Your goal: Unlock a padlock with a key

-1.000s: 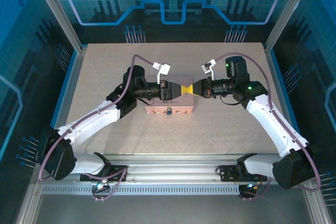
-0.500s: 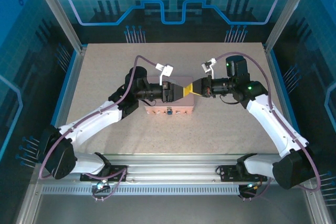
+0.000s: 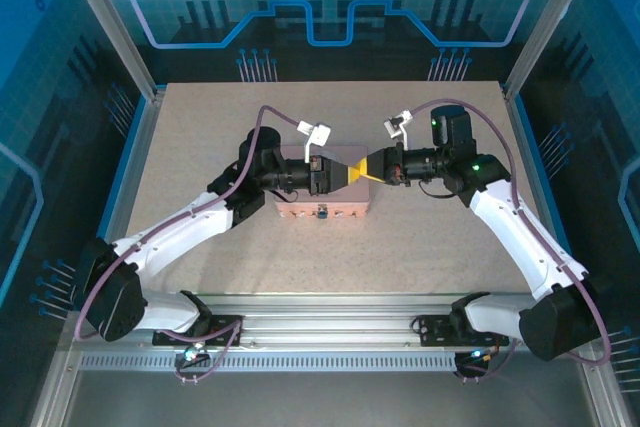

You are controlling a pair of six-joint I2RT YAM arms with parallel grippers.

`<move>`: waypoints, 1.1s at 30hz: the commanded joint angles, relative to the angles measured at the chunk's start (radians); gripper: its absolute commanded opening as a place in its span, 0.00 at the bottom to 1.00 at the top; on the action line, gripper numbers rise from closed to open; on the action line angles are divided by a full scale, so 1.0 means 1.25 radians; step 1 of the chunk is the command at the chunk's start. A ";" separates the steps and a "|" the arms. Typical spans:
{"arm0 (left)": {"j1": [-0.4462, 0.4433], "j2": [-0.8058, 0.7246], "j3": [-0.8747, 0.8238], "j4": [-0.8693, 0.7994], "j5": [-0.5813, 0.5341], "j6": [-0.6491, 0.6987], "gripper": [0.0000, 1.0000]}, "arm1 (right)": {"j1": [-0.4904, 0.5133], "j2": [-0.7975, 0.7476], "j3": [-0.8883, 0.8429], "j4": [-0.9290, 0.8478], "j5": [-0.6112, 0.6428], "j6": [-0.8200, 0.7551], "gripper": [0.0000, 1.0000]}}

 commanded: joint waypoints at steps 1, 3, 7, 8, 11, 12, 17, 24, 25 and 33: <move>-0.006 -0.003 -0.002 0.001 0.011 0.021 0.29 | -0.010 -0.011 -0.006 0.013 -0.023 0.002 0.00; -0.006 -0.007 -0.006 0.000 0.010 0.021 0.27 | -0.012 -0.014 -0.008 0.014 -0.025 0.002 0.00; -0.006 -0.013 -0.013 -0.007 0.006 0.023 0.22 | -0.019 -0.020 -0.012 0.014 -0.027 0.003 0.00; -0.006 -0.015 -0.015 -0.009 0.006 0.024 0.21 | -0.020 -0.021 -0.013 0.014 -0.028 0.003 0.00; -0.005 -0.024 -0.018 -0.022 0.000 0.029 0.17 | -0.021 -0.025 -0.018 0.013 -0.031 0.001 0.01; -0.006 -0.027 -0.019 -0.027 -0.003 0.034 0.17 | -0.023 -0.026 -0.019 0.013 -0.032 0.002 0.01; -0.006 -0.044 -0.019 -0.054 -0.012 0.054 0.12 | -0.023 -0.028 -0.025 0.016 -0.042 -0.001 0.01; -0.005 -0.056 0.002 -0.116 -0.010 0.093 0.06 | -0.025 -0.029 -0.026 -0.014 -0.055 -0.037 0.02; -0.005 -0.057 0.006 -0.128 -0.009 0.100 0.05 | -0.025 -0.030 -0.026 -0.019 -0.057 -0.046 0.03; -0.005 -0.055 0.046 -0.221 -0.006 0.138 0.00 | -0.034 -0.050 -0.050 0.002 -0.041 -0.076 0.40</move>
